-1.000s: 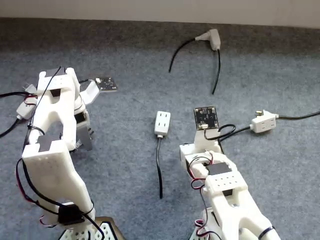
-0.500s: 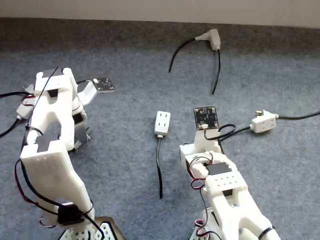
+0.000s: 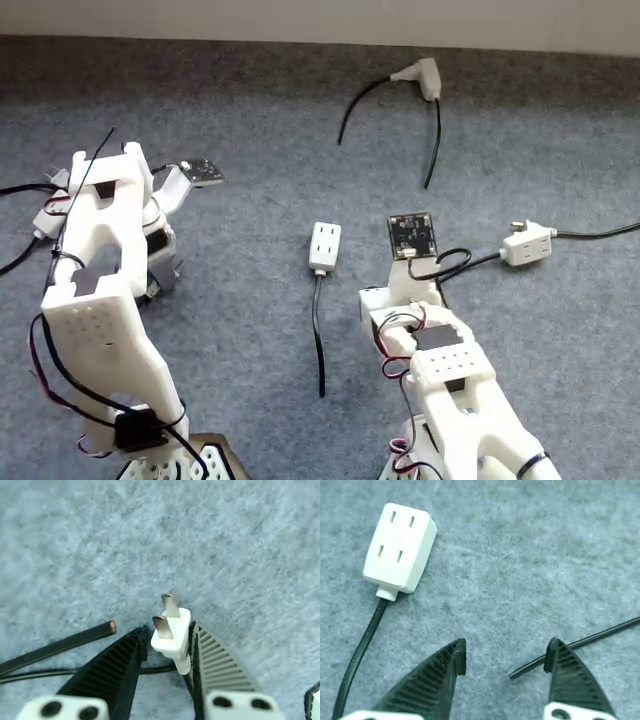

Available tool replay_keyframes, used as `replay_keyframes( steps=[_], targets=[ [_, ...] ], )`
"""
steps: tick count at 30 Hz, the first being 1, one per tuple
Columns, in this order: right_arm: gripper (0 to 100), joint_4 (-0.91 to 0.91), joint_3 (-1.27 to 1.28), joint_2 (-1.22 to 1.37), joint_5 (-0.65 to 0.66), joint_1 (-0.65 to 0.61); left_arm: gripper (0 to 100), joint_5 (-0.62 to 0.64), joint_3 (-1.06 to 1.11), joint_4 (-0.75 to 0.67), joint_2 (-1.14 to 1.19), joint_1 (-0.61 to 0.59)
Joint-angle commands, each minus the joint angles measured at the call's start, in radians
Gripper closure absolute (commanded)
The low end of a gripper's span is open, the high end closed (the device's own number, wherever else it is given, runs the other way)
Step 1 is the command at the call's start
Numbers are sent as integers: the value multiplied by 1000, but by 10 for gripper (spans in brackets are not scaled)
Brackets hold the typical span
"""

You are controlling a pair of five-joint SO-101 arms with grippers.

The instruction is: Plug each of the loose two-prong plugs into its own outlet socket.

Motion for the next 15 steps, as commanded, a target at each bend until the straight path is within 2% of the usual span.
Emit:
replay_keyframes(
  steps=[1,15],
  targets=[
    [739,-21,-5,-13,9,8,856,61,-8,3,-28,-4],
    [739,-21,-5,-13,9,8,861,72,1,12,-24,7]
  ],
)
